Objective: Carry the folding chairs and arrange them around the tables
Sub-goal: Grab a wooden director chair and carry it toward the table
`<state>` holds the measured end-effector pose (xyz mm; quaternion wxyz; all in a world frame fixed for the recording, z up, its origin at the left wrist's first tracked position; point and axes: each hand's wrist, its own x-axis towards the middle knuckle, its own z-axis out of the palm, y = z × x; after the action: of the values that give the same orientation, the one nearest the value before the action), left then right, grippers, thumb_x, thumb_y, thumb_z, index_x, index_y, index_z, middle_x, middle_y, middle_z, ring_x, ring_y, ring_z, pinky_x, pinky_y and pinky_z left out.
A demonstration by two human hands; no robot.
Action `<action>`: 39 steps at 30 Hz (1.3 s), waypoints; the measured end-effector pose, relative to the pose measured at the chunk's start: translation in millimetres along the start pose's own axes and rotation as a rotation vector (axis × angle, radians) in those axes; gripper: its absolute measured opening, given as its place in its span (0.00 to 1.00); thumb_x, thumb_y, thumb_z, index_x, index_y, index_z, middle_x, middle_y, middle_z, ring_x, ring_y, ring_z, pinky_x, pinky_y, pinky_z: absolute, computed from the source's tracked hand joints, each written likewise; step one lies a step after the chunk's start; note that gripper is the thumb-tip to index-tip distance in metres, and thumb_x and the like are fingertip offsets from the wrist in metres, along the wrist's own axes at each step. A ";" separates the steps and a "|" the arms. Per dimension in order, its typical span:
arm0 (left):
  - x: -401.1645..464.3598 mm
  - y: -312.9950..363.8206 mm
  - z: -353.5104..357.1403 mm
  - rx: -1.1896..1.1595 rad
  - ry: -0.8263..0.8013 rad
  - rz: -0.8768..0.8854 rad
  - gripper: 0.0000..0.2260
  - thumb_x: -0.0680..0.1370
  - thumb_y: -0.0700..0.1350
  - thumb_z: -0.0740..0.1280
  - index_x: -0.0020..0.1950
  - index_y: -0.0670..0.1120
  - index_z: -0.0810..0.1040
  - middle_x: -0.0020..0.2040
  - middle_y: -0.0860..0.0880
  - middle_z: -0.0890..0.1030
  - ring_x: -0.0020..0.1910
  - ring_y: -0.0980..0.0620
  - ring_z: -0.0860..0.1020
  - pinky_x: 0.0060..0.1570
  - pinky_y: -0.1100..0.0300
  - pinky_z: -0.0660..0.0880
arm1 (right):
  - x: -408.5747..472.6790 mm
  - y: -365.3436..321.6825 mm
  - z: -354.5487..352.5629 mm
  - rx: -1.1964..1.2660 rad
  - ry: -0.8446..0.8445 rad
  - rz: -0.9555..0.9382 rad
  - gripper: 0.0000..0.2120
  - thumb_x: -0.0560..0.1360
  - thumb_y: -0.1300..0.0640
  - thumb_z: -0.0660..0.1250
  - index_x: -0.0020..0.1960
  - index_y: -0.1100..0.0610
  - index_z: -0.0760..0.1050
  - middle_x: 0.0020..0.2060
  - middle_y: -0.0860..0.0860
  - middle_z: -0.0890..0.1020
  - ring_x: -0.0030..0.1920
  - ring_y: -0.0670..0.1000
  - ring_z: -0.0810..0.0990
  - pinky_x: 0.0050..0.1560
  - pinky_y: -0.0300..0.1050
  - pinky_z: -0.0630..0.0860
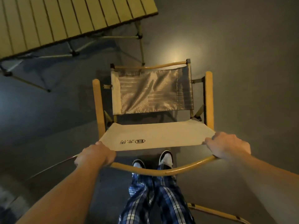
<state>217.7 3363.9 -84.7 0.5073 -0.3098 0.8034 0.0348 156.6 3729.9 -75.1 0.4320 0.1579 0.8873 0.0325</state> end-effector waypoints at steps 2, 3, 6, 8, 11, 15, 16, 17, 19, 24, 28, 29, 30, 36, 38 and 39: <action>0.7 -8.7 7.5 -0.031 0.004 -0.016 0.29 0.75 0.56 0.61 0.73 0.47 0.63 0.58 0.43 0.76 0.56 0.42 0.76 0.57 0.46 0.75 | -1.1 -9.3 -6.2 -0.012 0.020 -0.004 0.20 0.78 0.40 0.52 0.58 0.51 0.74 0.45 0.52 0.78 0.46 0.55 0.77 0.43 0.49 0.69; -0.6 -12.8 9.5 -0.057 0.022 -0.024 0.28 0.75 0.56 0.61 0.72 0.46 0.64 0.58 0.43 0.76 0.55 0.42 0.76 0.54 0.48 0.75 | -3.5 -15.2 -10.8 -0.019 0.027 -0.008 0.20 0.79 0.41 0.52 0.58 0.52 0.73 0.44 0.52 0.77 0.45 0.54 0.76 0.43 0.49 0.69; -2.4 -16.5 11.5 -0.113 0.082 -0.030 0.22 0.74 0.55 0.61 0.65 0.47 0.71 0.50 0.46 0.77 0.49 0.44 0.77 0.45 0.54 0.73 | -5.9 -25.1 -22.3 -0.017 0.026 -0.008 0.18 0.80 0.42 0.54 0.59 0.54 0.73 0.42 0.53 0.76 0.44 0.54 0.76 0.44 0.49 0.71; -6.1 -17.3 10.8 -0.130 0.093 -0.043 0.19 0.75 0.55 0.61 0.62 0.47 0.73 0.46 0.47 0.76 0.45 0.46 0.76 0.42 0.55 0.71 | -6.7 -30.0 -24.1 -0.033 0.023 -0.013 0.18 0.80 0.43 0.55 0.58 0.54 0.73 0.42 0.53 0.77 0.43 0.53 0.76 0.45 0.50 0.74; -7.1 -14.2 7.2 -0.109 0.133 -0.070 0.20 0.75 0.56 0.60 0.62 0.47 0.73 0.45 0.47 0.74 0.44 0.45 0.73 0.42 0.55 0.69 | -4.4 -33.1 -22.9 -0.071 0.073 -0.019 0.16 0.79 0.44 0.56 0.54 0.55 0.72 0.41 0.54 0.77 0.42 0.54 0.77 0.48 0.51 0.77; -9.7 -3.6 2.2 -0.125 0.166 -0.116 0.18 0.76 0.54 0.59 0.59 0.46 0.75 0.40 0.47 0.74 0.42 0.45 0.74 0.38 0.55 0.67 | 2.2 -32.7 -31.9 -0.081 0.114 -0.045 0.13 0.78 0.45 0.57 0.51 0.55 0.70 0.39 0.54 0.75 0.42 0.57 0.77 0.46 0.51 0.76; -11.3 -0.9 2.6 -0.130 0.169 -0.127 0.17 0.76 0.54 0.59 0.58 0.46 0.75 0.40 0.46 0.74 0.42 0.45 0.75 0.37 0.55 0.67 | 3.4 -30.5 -33.6 -0.081 0.115 -0.054 0.14 0.78 0.45 0.57 0.51 0.55 0.71 0.39 0.54 0.76 0.42 0.57 0.77 0.45 0.51 0.76; -13.1 2.3 4.0 -0.135 0.172 -0.140 0.17 0.76 0.55 0.59 0.57 0.45 0.75 0.39 0.46 0.75 0.41 0.46 0.75 0.38 0.55 0.68 | 4.9 -28.1 -35.2 -0.077 0.116 -0.066 0.14 0.79 0.45 0.56 0.50 0.56 0.71 0.39 0.54 0.76 0.41 0.57 0.77 0.46 0.51 0.77; -17.0 8.4 5.8 -0.142 0.187 -0.160 0.15 0.76 0.54 0.59 0.54 0.45 0.74 0.38 0.46 0.74 0.40 0.45 0.75 0.38 0.55 0.68 | 8.1 -24.3 -39.7 -0.054 0.125 -0.089 0.15 0.79 0.45 0.55 0.50 0.56 0.72 0.39 0.54 0.77 0.41 0.56 0.78 0.48 0.52 0.78; -22.3 26.2 10.9 -0.198 0.186 -0.194 0.17 0.76 0.54 0.59 0.57 0.45 0.76 0.39 0.46 0.74 0.42 0.44 0.75 0.42 0.54 0.71 | 22.9 -16.7 -54.2 -0.056 0.179 -0.098 0.20 0.81 0.42 0.52 0.48 0.56 0.73 0.38 0.53 0.78 0.40 0.54 0.78 0.48 0.52 0.79; -24.0 44.8 8.3 -0.252 0.226 -0.206 0.18 0.77 0.55 0.58 0.57 0.44 0.77 0.37 0.46 0.73 0.40 0.45 0.74 0.41 0.54 0.70 | 38.5 -13.5 -75.6 -0.060 0.250 -0.102 0.21 0.81 0.42 0.52 0.42 0.56 0.73 0.36 0.54 0.78 0.37 0.53 0.77 0.43 0.49 0.76; -24.4 49.0 6.9 -0.262 0.238 -0.210 0.19 0.77 0.56 0.58 0.57 0.44 0.77 0.37 0.46 0.73 0.38 0.46 0.74 0.40 0.55 0.70 | 40.7 -13.3 -81.3 -0.055 0.256 -0.105 0.21 0.82 0.42 0.52 0.42 0.56 0.73 0.36 0.54 0.78 0.37 0.54 0.77 0.43 0.49 0.76; -24.1 52.0 6.0 -0.269 0.249 -0.217 0.19 0.77 0.56 0.58 0.56 0.44 0.77 0.37 0.46 0.73 0.38 0.46 0.74 0.39 0.55 0.70 | 42.3 -13.5 -85.9 -0.051 0.260 -0.108 0.21 0.82 0.43 0.53 0.43 0.57 0.74 0.36 0.54 0.78 0.36 0.54 0.76 0.42 0.49 0.75; -15.2 56.2 -2.6 -0.284 0.297 -0.232 0.20 0.76 0.59 0.58 0.52 0.45 0.78 0.38 0.45 0.75 0.38 0.45 0.75 0.39 0.54 0.71 | 49.8 -22.8 -99.9 -0.065 0.304 -0.095 0.19 0.81 0.45 0.54 0.45 0.58 0.75 0.36 0.55 0.76 0.34 0.55 0.73 0.40 0.48 0.70; -13.1 60.2 -9.1 -0.293 0.312 -0.221 0.21 0.77 0.61 0.57 0.49 0.45 0.77 0.37 0.45 0.75 0.35 0.45 0.74 0.39 0.54 0.70 | 52.6 -23.6 -106.3 -0.050 0.325 -0.104 0.19 0.81 0.45 0.54 0.45 0.58 0.75 0.36 0.55 0.76 0.34 0.55 0.72 0.40 0.48 0.70; -12.0 61.6 -11.3 -0.293 0.314 -0.211 0.20 0.77 0.61 0.57 0.48 0.45 0.77 0.37 0.45 0.75 0.35 0.45 0.73 0.38 0.54 0.70 | 54.1 -23.9 -108.4 -0.046 0.335 -0.111 0.20 0.81 0.46 0.54 0.44 0.59 0.75 0.36 0.55 0.76 0.33 0.54 0.72 0.40 0.48 0.70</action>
<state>179.4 3415.0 -85.1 0.3264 -0.4639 0.8221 0.0493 35.1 3732.5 -53.0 0.2829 0.0913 0.9532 0.0546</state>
